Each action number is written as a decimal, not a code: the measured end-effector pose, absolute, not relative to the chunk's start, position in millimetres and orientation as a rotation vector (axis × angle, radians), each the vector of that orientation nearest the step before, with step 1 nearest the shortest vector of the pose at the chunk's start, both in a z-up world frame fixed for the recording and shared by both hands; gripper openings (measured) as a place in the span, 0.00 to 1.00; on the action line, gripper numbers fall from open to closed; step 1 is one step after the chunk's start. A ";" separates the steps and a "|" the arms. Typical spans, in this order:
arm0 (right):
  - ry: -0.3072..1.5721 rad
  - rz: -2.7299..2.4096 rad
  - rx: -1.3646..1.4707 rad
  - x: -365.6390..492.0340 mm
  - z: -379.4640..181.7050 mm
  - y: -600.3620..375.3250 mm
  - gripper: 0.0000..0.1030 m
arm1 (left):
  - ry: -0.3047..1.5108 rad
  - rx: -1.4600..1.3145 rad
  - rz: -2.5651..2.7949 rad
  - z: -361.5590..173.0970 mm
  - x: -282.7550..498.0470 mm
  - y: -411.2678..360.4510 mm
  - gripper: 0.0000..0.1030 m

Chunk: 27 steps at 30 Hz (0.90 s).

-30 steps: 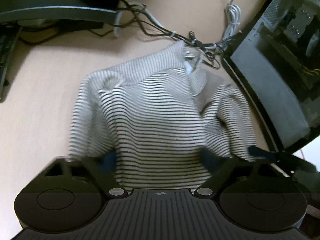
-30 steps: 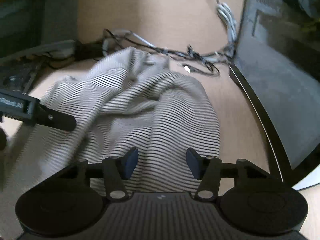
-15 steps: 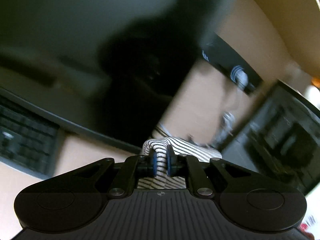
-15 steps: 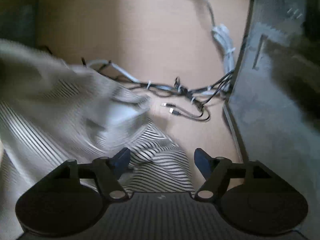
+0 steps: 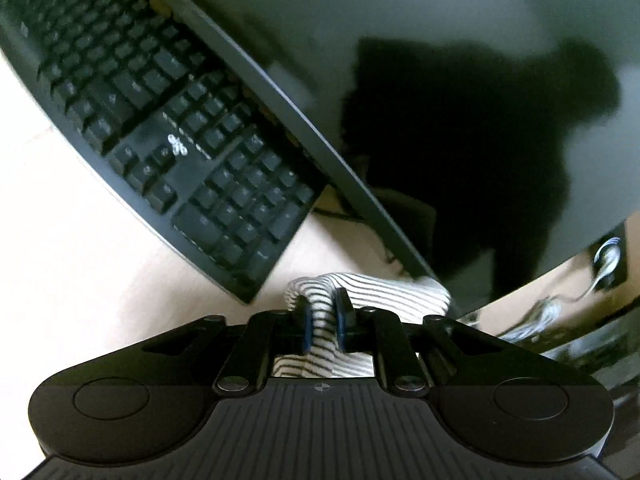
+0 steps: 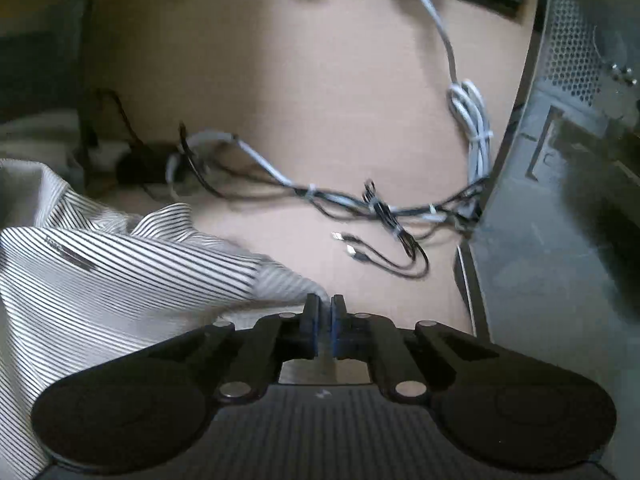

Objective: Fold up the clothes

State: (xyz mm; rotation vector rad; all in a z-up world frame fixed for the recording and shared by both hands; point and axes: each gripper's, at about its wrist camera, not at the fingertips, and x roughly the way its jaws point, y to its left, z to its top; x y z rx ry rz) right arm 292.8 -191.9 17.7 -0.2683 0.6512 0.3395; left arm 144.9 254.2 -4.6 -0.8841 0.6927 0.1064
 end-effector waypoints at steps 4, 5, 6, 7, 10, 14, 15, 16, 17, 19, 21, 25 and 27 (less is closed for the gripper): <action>0.668 0.303 -0.221 291.4 18.4 -203.4 0.08 | 0.710 -0.817 0.130 1.7 141.4 256.0 0.61; 0.667 0.309 -0.199 292.1 20.0 -208.3 0.09 | 0.707 -0.789 0.147 4.5 138.7 257.5 0.66; 0.668 0.320 -0.176 293.9 21.9 -212.6 0.15 | 0.694 -0.725 0.167 10.2 135.5 256.8 0.73; 0.673 0.339 -0.149 293.0 23.9 -215.6 0.20 | 0.685 -0.669 0.175 15.2 134.0 255.8 0.74; 0.687 0.411 -0.093 291.1 25.5 -208.9 0.45 | 0.654 -0.525 0.167 31.0 133.7 246.9 0.83; 0.688 0.477 -0.085 298.3 15.5 -176.7 0.48 | 0.629 -0.334 0.112 43.1 150.7 216.6 0.92; 0.686 0.490 -0.098 301.0 11.3 -165.4 0.48 | 0.633 -0.276 0.099 42.6 158.3 204.7 0.92; 0.686 0.499 -0.118 304.2 6.3 -154.7 0.51 | 0.635 -0.219 0.086 42.1 166.0 192.7 0.92; 0.687 0.506 -0.141 307.5 1.0 -144.3 0.55 | 0.648 -0.165 0.067 38.6 175.1 180.4 0.92; 0.698 0.511 -0.202 316.4 -11.1 -128.3 0.62 | 0.678 -0.054 0.039 26.7 191.3 158.7 0.92; 0.725 0.508 -0.245 322.4 -23.0 -121.8 0.61 | 0.699 0.029 0.038 15.5 201.6 144.2 0.92; 0.745 0.518 -0.321 314.1 -29.7 -137.9 0.42 | 0.725 -0.012 0.021 5.6 206.4 138.6 0.91; 0.741 0.489 -0.383 306.5 -30.1 -153.3 0.41 | 0.732 -0.043 -0.019 4.6 205.6 133.6 0.91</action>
